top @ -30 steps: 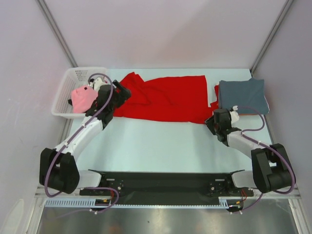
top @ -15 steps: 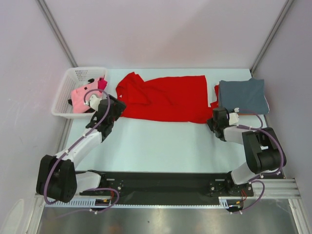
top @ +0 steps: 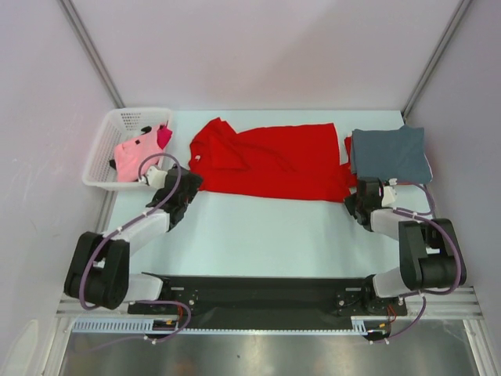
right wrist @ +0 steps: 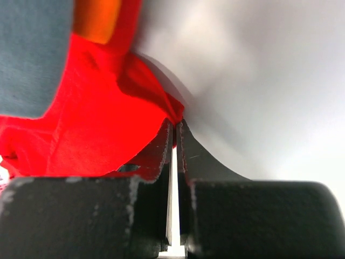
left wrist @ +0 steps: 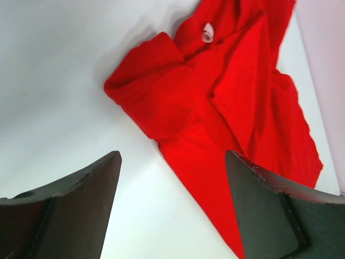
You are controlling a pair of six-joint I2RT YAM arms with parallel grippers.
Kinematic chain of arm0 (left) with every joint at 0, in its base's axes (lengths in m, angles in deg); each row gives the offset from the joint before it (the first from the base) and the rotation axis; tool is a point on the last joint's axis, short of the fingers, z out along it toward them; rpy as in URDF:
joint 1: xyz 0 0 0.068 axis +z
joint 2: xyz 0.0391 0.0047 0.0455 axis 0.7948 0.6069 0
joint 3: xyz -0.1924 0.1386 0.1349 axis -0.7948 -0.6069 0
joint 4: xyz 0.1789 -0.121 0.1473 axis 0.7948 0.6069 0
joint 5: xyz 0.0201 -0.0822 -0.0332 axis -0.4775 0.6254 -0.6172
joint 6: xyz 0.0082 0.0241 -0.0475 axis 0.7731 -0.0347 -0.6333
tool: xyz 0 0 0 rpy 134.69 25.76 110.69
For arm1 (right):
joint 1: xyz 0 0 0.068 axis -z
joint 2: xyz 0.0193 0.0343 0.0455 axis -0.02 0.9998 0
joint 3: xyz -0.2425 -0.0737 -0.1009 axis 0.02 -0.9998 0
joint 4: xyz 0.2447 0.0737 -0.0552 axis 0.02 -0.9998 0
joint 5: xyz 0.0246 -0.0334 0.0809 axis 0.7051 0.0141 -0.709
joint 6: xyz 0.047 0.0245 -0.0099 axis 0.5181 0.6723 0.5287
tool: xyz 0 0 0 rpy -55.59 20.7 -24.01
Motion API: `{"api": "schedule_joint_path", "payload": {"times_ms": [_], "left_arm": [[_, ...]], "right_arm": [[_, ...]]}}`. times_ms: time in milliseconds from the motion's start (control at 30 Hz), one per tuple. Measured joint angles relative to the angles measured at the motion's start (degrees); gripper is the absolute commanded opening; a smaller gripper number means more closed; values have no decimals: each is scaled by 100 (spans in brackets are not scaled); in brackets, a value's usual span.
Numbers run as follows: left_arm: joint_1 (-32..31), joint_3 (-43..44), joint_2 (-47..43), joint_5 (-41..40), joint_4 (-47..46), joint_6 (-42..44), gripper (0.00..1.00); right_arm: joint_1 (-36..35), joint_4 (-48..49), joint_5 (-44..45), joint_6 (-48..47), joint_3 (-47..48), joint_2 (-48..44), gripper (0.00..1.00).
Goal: Fold and stack the t-shirts
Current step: Fold the tshirt
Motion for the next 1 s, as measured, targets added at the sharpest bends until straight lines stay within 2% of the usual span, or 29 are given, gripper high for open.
{"api": "schedule_joint_path", "payload": {"times_ms": [200, 500, 533, 567, 633, 733, 767, 833, 1000], "left_arm": [[0, -57, 717, 164, -382, -348, 79], [0, -334, 1342, 118, -1261, -968, 64], [0, -334, 1392, 96, -1338, -1003, 60], [0, -334, 1447, 61, -1405, -1049, 52], [0, -330, 1556, -46, -1467, -1123, 47], [15, -304, 1709, -181, -1611, -1154, 32], [37, -302, 1779, -210, -1672, -1154, 17], [107, -302, 1891, -251, -1764, -1161, 0], [345, -273, 1934, -247, -1729, -1093, 0]], "right_arm": [[109, -153, -7, -315, -240, -341, 0], [105, -61, -92, -450, -393, -468, 0], [103, -57, -92, -452, -398, -468, 0], [101, -52, -92, -455, -398, -468, 0], [94, -44, -92, -455, -407, -483, 0], [68, -33, -85, -461, -431, -546, 0], [59, -33, -83, -483, -439, -577, 0], [35, -39, -59, -520, -448, -658, 0], [9, -107, 52, -584, -446, -951, 0]]}}
